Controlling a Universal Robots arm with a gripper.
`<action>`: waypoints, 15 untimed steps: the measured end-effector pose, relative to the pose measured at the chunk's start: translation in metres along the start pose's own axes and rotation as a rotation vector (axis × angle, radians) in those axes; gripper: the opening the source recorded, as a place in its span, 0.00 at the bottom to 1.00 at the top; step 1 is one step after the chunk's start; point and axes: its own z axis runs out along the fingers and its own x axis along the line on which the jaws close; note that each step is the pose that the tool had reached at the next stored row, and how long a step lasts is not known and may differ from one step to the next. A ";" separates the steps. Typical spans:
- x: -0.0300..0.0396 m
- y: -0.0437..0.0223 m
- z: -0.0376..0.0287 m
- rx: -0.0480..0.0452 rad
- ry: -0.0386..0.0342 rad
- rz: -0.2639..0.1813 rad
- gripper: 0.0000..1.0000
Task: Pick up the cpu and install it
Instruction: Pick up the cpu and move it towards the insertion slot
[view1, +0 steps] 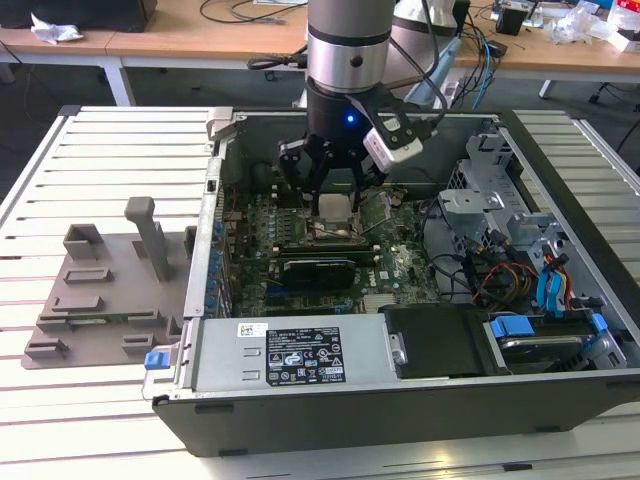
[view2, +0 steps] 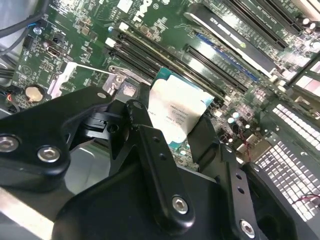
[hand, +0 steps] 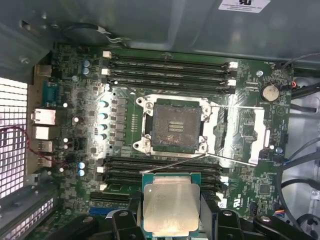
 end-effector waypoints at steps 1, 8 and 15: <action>-0.0016 0.0003 0.0011 0.0000 0.0000 0.000 0.55; -0.0121 0.0073 0.0103 0.0013 0.0002 0.000 0.55; -0.0171 0.0212 0.0189 0.0031 0.0002 0.000 0.55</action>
